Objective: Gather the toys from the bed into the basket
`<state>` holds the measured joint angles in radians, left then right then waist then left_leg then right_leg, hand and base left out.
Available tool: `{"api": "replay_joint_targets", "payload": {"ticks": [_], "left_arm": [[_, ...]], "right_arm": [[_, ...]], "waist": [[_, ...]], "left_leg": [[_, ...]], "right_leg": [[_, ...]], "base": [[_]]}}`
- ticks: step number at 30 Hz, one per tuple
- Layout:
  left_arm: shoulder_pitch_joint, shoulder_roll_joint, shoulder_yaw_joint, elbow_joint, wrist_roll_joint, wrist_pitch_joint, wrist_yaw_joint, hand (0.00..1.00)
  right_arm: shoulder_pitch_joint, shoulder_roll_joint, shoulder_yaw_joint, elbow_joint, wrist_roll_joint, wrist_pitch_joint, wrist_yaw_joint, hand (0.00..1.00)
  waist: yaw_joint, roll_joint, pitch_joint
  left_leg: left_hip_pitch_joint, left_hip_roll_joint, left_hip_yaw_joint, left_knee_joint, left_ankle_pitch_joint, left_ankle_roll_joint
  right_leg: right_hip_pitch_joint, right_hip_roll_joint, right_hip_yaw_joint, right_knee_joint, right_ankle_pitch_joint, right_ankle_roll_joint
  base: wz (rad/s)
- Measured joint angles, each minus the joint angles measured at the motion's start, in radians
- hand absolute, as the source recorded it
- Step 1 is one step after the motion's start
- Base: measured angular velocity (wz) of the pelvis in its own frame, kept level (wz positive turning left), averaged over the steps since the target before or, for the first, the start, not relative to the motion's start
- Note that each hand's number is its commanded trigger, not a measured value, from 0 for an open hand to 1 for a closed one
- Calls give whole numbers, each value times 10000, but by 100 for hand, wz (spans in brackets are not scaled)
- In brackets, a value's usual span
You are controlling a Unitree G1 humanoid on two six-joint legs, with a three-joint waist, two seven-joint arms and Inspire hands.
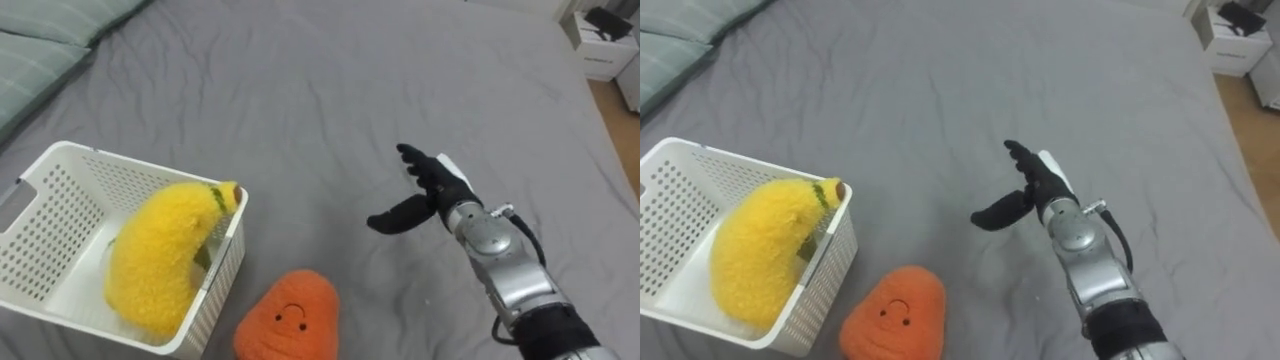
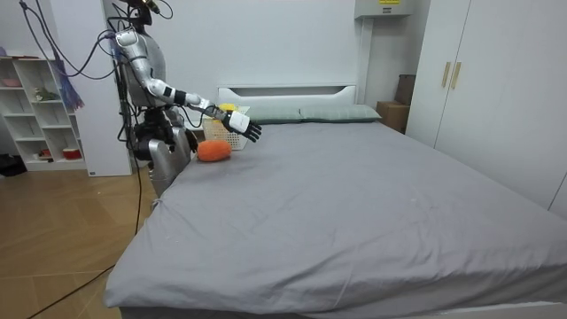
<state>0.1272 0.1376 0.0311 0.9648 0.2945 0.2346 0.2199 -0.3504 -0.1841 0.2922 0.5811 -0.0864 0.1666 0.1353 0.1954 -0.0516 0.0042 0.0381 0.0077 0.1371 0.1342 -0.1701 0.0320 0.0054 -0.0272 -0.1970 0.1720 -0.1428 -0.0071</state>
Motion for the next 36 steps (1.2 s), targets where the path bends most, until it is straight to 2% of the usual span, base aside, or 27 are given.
{"api": "replay_joint_targets", "payload": {"ticks": [4,8,16,21,30,36], "left_arm": [[-66,-2,-308,174,-307,-113,223,0],[-184,-2,-482,373,-321,-161,173,0],[-365,16,-925,540,-1082,-297,259,0],[-471,63,-1028,599,-1081,-298,270,0],[-516,147,-1335,588,-1083,-311,392,0],[-575,178,-1340,590,-1673,-311,385,0]], "right_arm": [[52,237,623,410,24,-13,651,0],[160,245,1029,408,29,-13,1357,0],[160,306,1755,365,77,-14,2836,0],[160,316,2241,360,64,1,3436,0],[160,391,2479,-91,9,72,4144,0],[197,416,2773,-213,-330,116,4300,0]], "waist": [[11,-52,0],[31,-37,12],[28,43,75],[146,1,98],[276,-135,103],[286,-196,120]], "left_leg": [[-75,-7,-20,3,-1,2],[-122,0,-11,-6,-2,2],[-364,-10,-10,-6,-1,2],[-481,-1,38,-14,0,3],[-611,4,30,-11,0,2],[-621,1,27,-11,0,3]], "right_leg": [[-43,-11,-8,-21,1,0],[-110,-32,10,-16,4,-2],[-343,-3,5,-24,11,-13],[-515,-41,43,-13,11,-13],[-633,-12,48,-12,11,-13],[-638,14,47,-11,11,-13]], "base": [[0],[0],[0],[-4],[-1],[0]]}}
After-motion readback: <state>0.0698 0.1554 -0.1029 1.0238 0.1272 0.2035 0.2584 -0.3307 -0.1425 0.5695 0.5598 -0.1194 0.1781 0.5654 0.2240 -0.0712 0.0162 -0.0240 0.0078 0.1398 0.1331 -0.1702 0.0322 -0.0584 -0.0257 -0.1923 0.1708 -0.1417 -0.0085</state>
